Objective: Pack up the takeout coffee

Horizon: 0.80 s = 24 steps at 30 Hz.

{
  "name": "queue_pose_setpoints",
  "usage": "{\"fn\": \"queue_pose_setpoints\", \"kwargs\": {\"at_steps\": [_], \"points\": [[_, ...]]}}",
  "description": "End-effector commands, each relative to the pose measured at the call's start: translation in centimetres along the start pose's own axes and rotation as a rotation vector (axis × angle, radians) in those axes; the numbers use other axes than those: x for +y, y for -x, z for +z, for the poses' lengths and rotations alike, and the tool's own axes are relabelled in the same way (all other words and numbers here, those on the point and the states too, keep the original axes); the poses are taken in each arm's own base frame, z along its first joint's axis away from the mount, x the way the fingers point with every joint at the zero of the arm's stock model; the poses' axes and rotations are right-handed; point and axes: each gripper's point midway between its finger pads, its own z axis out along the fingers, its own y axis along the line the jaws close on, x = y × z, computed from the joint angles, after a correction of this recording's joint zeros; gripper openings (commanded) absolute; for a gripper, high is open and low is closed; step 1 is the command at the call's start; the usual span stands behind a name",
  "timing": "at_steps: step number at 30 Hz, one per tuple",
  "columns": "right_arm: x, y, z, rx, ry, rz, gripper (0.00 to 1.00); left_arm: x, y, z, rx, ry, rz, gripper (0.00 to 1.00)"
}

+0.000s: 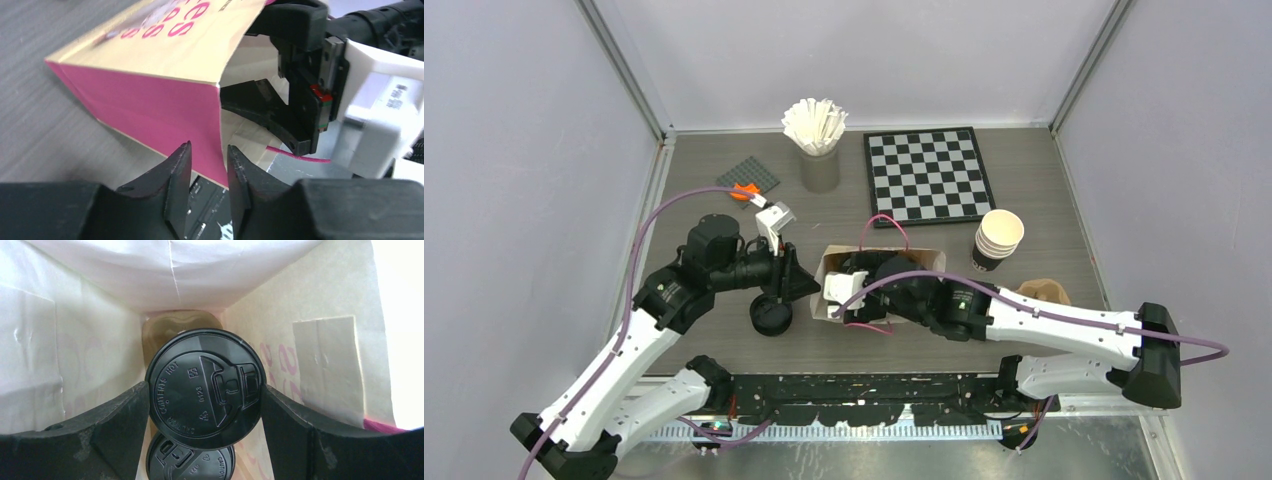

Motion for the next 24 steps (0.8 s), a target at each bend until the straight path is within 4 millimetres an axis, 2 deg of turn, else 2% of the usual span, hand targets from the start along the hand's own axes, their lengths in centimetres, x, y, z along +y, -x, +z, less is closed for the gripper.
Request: {"fn": "queue_pose_setpoints", "kwargs": {"at_steps": [1,7,10,15,24], "points": [[-0.5,1.6,-0.7,-0.061,-0.022,0.001,0.78,-0.3,-0.6,-0.7,0.073,0.034,-0.097,0.38],[0.4,1.7,-0.5,-0.062,-0.012,0.010,0.78,-0.7,-0.1,-0.9,0.074,0.029,-0.101,0.48],[0.8,1.5,-0.3,-0.055,-0.017,0.006,0.78,-0.9,-0.2,-0.8,0.078,0.017,-0.111,0.51],[1.2,1.5,-0.2,-0.062,-0.012,0.006,0.78,-0.4,-1.1,-0.5,0.113,0.029,-0.132,0.50],[1.5,1.5,0.0,-0.069,-0.009,0.004,0.78,-0.4,-1.4,-0.5,0.124,0.023,-0.125,0.46]]}}
